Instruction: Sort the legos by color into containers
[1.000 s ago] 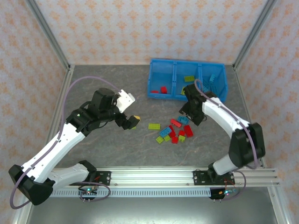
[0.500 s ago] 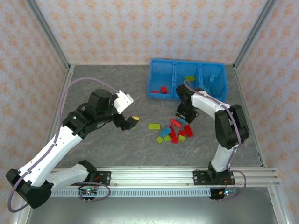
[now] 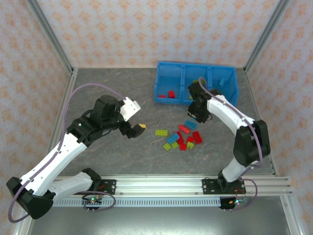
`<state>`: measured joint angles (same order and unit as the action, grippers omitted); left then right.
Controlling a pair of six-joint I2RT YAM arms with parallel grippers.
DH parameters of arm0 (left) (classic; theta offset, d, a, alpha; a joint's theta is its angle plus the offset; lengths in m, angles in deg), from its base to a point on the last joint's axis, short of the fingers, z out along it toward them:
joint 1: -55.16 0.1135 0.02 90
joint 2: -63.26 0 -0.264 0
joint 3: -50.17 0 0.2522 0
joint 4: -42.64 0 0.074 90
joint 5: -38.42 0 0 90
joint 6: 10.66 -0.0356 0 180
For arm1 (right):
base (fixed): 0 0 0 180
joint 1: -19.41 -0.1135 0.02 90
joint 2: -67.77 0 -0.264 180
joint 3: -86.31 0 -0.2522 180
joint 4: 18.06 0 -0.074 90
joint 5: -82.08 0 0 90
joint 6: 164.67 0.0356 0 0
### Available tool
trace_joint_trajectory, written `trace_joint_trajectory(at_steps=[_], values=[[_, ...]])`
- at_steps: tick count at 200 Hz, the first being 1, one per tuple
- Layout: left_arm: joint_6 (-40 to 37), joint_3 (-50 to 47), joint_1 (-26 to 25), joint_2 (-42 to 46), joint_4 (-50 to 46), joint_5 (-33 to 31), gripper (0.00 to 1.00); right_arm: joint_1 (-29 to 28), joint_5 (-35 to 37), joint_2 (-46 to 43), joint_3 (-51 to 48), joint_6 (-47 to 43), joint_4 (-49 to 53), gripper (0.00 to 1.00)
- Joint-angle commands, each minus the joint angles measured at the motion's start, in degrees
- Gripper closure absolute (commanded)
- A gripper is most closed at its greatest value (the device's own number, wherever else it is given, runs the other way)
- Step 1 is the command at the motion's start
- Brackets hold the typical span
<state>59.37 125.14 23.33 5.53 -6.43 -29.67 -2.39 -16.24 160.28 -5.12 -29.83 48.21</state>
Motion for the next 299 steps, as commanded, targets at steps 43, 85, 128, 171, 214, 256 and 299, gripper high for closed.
trace_joint_trajectory(at_steps=[43, 85, 128, 171, 214, 256, 299], values=[[-1.3, -0.5, -1.7, 1.3, 3.9, -0.2, 0.0, 15.0, 9.0, -4.8, 4.9, 3.0, -5.1, 0.78], [-2.6, -0.4, -1.7, 2.3, 3.0, -1.6, 0.0, 23.9, 4.2, 12.6, 20.5, -0.6, -5.1, 0.75], [-2.4, 1.1, -1.6, 1.3, 3.4, -2.2, 0.0, 25.1, 4.3, 27.5, 42.8, -4.5, 5.1, 0.48], [-0.7, 1.2, -1.6, -0.3, 4.7, -2.8, 0.0, 24.5, 3.0, 17.2, 29.1, -5.0, 0.8, 0.37], [2.6, 2.5, -1.7, -4.0, 6.5, -1.0, 0.0, 18.5, 3.3, -4.5, 5.7, -11.3, -1.8, 0.32], [4.0, 3.1, -1.7, -6.1, 6.4, -0.4, 0.0, 4.5, 3.0, -18.6, -10.9, -12.0, 1.1, 0.29], [3.7, 4.0, -2.6, -8.3, 7.2, -0.2, 0.0, -1.9, 1.9, -14.7, -17.2, -15.2, 3.3, 0.21]])
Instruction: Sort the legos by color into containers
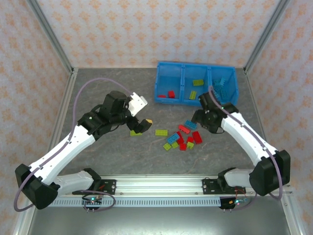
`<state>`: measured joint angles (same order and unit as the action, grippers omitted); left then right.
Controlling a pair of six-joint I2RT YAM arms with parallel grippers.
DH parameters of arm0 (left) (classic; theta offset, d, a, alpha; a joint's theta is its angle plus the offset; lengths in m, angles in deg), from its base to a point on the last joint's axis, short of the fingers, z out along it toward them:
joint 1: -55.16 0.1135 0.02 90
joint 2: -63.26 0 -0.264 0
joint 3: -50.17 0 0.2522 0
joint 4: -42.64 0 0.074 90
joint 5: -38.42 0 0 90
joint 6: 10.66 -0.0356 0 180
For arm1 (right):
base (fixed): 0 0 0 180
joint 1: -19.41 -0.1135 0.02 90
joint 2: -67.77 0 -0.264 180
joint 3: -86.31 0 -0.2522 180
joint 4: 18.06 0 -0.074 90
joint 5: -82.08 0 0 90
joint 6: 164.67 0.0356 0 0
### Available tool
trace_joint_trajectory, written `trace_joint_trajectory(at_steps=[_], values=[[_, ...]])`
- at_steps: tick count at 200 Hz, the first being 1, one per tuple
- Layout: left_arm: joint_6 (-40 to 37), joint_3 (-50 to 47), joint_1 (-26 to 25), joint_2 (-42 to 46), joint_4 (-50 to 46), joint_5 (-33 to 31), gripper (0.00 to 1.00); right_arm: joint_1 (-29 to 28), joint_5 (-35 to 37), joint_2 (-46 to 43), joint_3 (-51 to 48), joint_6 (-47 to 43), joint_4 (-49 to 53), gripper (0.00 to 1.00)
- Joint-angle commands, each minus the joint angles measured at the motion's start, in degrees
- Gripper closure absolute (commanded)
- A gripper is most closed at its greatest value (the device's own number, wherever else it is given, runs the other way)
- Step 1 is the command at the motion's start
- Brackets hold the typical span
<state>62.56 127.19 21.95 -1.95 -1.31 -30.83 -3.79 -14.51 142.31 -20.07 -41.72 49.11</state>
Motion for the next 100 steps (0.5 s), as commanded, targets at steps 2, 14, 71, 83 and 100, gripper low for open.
trace_joint_trajectory(at_steps=[2, 14, 71, 83, 100], values=[[0.6, 2.0, -1.2, -0.9, 2.1, 0.9, 0.0, -0.5, 0.0, 3.6, -2.4, -3.6, 2.2, 0.2], [0.6, 2.3, -1.9, -1.3, 1.9, 0.9, 0.0, -0.5, -1.5, 6.5, -2.4, -5.4, 1.3, 0.18], [0.0, 3.4, -2.9, -2.7, 1.1, 0.6, 0.0, -0.5, -1.4, 15.6, -2.0, -8.6, -4.2, 0.24], [-0.2, 3.8, -3.0, -3.1, 1.2, 0.5, 0.0, -0.5, -1.3, 17.7, -1.5, -8.8, -4.9, 0.26], [-0.1, 4.2, -3.1, -3.6, 1.1, 0.2, 0.0, -0.5, -2.1, 20.0, -1.3, -8.8, -5.8, 0.29]])
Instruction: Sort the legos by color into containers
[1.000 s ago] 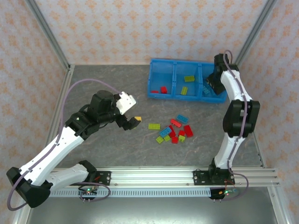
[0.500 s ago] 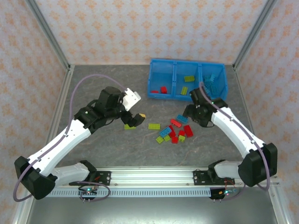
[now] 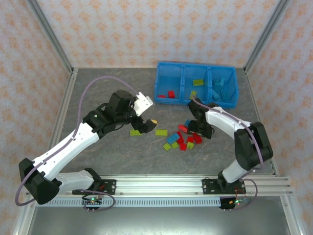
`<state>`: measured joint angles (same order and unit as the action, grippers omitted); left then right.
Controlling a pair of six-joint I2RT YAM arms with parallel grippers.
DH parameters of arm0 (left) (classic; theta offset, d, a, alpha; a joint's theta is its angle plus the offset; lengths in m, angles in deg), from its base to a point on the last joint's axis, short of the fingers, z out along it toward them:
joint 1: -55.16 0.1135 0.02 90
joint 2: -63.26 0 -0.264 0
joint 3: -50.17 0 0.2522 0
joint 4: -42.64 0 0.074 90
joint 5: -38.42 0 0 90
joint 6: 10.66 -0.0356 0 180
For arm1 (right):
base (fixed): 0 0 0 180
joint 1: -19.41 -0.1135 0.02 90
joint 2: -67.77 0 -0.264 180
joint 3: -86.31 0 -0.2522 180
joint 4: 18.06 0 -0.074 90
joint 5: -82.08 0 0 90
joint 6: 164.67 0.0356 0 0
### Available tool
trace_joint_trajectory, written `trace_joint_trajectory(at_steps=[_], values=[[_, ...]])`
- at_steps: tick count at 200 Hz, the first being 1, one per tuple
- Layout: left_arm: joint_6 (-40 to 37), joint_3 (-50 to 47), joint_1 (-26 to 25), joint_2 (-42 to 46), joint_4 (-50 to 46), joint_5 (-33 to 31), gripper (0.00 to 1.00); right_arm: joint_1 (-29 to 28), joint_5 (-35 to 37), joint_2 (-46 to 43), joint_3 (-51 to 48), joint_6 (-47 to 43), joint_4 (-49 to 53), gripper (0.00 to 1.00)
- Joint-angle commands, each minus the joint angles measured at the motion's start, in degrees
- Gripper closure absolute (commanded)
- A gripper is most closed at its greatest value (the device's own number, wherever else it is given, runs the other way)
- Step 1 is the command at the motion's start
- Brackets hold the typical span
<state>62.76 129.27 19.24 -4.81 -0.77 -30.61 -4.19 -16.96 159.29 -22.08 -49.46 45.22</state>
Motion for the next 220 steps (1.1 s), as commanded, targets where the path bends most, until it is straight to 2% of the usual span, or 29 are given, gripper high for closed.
trace_joint_trajectory(at_steps=[1, 22, 54, 81, 111, 145, 176, 220], values=[[-0.4, 2.2, -0.4, -0.8, 0.6, 0.0, 0.0, -0.1, 0.4, 3.2, 0.7, -1.0, -1.9, 0.29], [-0.1, 2.5, -0.4, -0.8, 0.0, -0.3, 0.0, -0.1, 0.9, 5.4, 0.3, -0.9, -2.5, 0.34], [-1.2, 2.2, -0.4, -0.4, -1.1, -0.6, 0.0, -0.1, 2.0, 6.7, 0.0, 0.5, -2.4, 0.55], [-1.5, 2.1, -0.4, -0.4, -0.9, -0.8, 0.0, -0.1, 4.9, 4.7, 0.5, 1.6, -1.1, 0.66], [-1.6, 2.2, -0.4, -0.3, -0.7, -0.9, 0.0, -0.1, 8.3, -2.1, 4.6, 2.1, 0.5, 0.72], [-1.7, 2.1, -0.4, -0.2, -0.4, -1.3, 0.0, -0.6, 5.6, -6.9, 13.3, 1.2, -6.2, 0.77], [-1.2, 2.6, -0.4, -0.6, 0.0, -1.9, 0.0, -2.6, 4.6, 0.5, 25.5, -1.8, -12.7, 0.76], [0.5, 4.2, -0.4, -0.7, -2.7, -4.1, 0.0, -2.7, 6.4, 20.9, 47.6, -6.2, -11.5, 0.76]])
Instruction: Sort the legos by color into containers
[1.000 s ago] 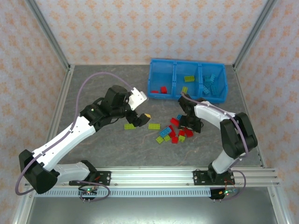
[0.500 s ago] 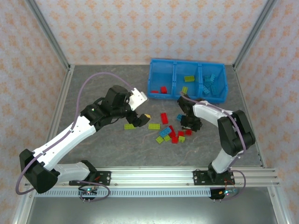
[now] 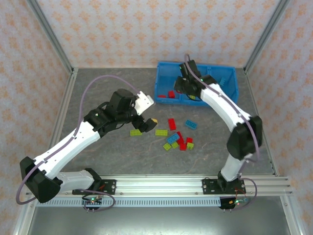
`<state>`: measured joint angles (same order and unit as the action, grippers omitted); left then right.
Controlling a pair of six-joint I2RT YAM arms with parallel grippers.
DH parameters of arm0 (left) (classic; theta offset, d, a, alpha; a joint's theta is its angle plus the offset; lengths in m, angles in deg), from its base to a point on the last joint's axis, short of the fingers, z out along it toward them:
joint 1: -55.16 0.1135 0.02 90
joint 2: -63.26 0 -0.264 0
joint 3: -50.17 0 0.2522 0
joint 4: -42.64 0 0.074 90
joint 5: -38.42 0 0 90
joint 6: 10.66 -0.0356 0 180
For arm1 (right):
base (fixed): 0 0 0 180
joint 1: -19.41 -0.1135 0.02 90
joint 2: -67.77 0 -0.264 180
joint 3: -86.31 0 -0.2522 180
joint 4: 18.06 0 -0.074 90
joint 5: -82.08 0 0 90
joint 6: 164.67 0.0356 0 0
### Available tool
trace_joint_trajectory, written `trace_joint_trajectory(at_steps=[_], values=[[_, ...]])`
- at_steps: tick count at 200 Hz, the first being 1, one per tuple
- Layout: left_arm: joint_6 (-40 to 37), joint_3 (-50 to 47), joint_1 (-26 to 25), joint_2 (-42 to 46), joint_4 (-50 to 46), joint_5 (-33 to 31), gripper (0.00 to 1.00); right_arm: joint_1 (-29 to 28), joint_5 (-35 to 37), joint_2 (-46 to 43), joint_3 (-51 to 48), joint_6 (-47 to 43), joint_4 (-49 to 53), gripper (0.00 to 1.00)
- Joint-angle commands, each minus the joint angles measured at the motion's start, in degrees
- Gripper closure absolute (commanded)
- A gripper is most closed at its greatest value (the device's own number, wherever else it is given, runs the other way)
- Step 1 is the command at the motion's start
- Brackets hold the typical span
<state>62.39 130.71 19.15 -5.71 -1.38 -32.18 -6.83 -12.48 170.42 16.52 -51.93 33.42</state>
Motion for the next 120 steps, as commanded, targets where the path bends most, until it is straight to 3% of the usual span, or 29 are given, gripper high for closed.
trace_joint_trajectory(at_steps=[1, 40, 59, 69, 89, 120], values=[[0.9, 2.8, -0.3, 0.2, -2.2, -2.7, 0.0, -0.1, 1.9, 10.3, 9.6, -3.9, 0.5, 0.76], [5.4, 6.0, -0.2, -1.4, -8.2, -6.9, 0.0, 0.0, 6.0, 28.7, 32.1, -6.5, 10.4, 0.74], [7.4, 5.7, -0.2, -0.8, -9.3, -9.0, 0.0, 0.3, 6.0, 35.2, 44.5, -6.6, 18.0, 0.55], [8.5, 4.5, -0.2, 0.2, -9.0, -10.7, 0.0, 0.4, 5.6, 36.8, 48.8, -7.1, 20.2, 0.51], [9.0, 1.9, -0.2, 1.9, -9.4, -13.5, 0.0, 0.3, 4.6, 34.7, 48.2, -7.7, 20.8, 0.48], [8.6, 1.0, -0.2, 2.3, -15.6, -17.8, 0.0, 0.3, 0.6, 24.8, 38.0, -5.7, 21.3, 0.45]])
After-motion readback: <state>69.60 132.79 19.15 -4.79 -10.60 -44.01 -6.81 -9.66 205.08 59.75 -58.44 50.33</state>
